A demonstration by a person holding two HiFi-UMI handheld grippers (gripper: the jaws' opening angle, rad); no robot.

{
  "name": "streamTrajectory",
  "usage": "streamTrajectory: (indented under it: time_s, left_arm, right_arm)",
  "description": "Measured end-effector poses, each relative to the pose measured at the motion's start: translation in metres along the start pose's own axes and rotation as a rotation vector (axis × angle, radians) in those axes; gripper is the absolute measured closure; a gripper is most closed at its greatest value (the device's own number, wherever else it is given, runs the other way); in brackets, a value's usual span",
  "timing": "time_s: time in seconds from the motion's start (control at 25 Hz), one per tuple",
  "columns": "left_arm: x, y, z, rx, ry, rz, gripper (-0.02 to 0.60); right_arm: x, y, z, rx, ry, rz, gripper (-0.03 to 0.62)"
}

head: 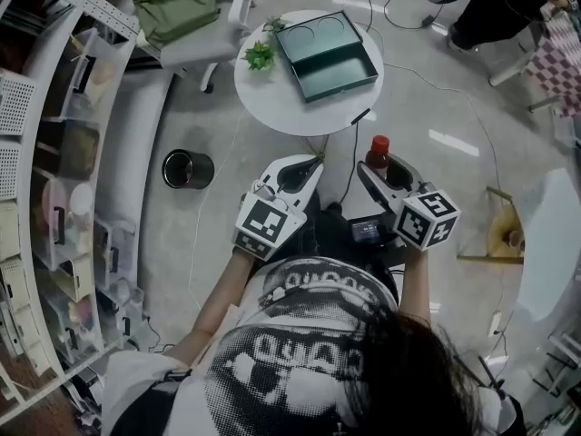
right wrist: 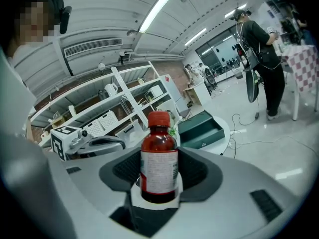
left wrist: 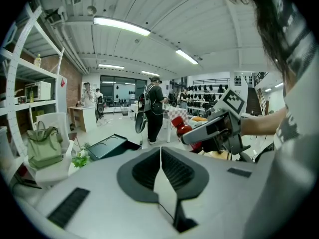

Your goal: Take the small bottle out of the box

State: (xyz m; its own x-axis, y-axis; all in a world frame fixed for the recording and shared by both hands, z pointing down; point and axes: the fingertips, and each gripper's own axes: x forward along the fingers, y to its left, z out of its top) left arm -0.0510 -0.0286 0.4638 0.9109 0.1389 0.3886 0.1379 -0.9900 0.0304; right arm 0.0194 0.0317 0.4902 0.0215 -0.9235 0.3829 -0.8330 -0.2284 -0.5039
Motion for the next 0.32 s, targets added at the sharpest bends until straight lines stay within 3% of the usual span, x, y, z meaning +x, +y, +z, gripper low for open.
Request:
streamTrajectory:
  time_s: [0.32]
  left_arm:
    - [-0.008, -0.007, -0.016, -0.019, 0.021, -0.004, 0.565]
  right_arm:
    - [-0.007, -0.005, 0.002, 0.019, -0.022, -0.012, 0.370]
